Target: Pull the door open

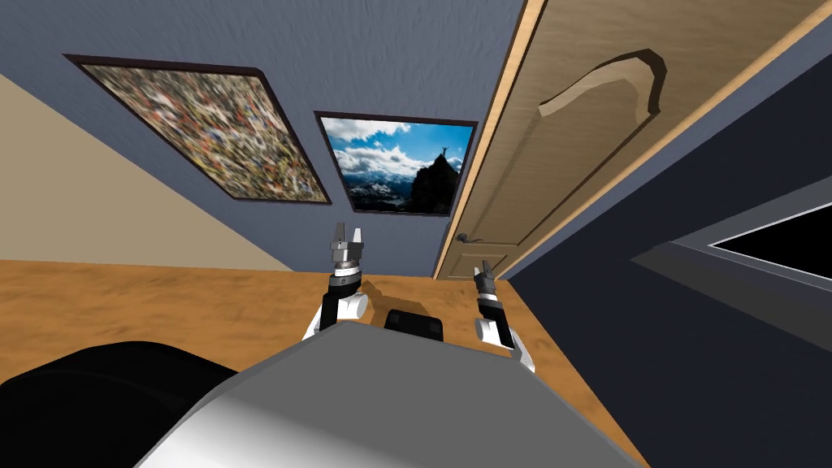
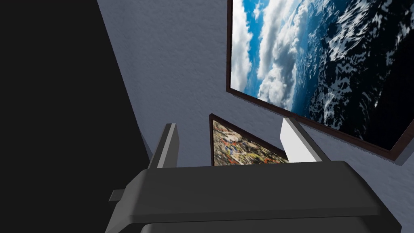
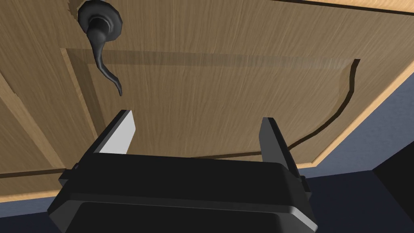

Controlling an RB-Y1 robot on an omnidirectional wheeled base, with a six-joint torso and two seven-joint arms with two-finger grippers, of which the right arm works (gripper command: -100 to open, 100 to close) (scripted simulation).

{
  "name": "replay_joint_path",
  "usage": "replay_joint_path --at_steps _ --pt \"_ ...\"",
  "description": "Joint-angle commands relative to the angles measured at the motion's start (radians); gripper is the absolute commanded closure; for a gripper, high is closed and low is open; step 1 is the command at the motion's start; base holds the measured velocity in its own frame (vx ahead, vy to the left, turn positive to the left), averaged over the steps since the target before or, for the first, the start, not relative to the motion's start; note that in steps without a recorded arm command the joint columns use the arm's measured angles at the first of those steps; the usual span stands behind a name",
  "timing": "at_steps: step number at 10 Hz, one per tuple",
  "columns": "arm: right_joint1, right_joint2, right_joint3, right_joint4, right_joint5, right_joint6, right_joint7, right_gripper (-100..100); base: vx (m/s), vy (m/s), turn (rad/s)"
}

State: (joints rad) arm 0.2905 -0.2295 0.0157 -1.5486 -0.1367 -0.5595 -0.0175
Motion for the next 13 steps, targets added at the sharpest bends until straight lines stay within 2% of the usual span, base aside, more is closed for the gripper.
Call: replay_joint_path --at_steps 1,2,3,5,6,8,9,11,12,13 --pt "-0.013 -0.009 -0.001 0.039 -0.002 -0.001 -0.008 -100 0.059 -0.062 0.031" --pt "-0.028 -0.020 -0.001 0.073 -0.003 -0.011 -0.020 -100 0.044 -0.057 0.079" --pt "-0.028 -0.020 -0.001 0.083 -0.003 -0.011 -0.020 -100 0.035 -0.041 0.072" --pt "-0.059 -0.044 0.000 0.151 -0.006 -0.030 -0.041 -100 0.049 -0.051 0.135" --pt "-0.059 -0.044 0.000 0.170 -0.006 -0.030 -0.041 -100 0.046 -0.055 0.057" --pt "-0.089 -0.066 0.000 0.240 -0.009 -0.049 -0.062 -100 0.053 -0.056 0.124" --pt "-0.089 -0.066 0.000 0.253 -0.009 -0.049 -0.062 -100 0.049 -0.048 0.054" --pt "-0.117 -0.088 0.000 0.324 -0.012 -0.067 -0.082 -100 0.056 -0.059 0.124" --pt "-0.117 -0.088 0.000 0.333 -0.012 -0.067 -0.082 -100 0.045 -0.058 0.047" --pt "-0.130 -0.097 0.000 0.369 -0.013 -0.075 -0.091 -100 0.041 -0.053 0.078"
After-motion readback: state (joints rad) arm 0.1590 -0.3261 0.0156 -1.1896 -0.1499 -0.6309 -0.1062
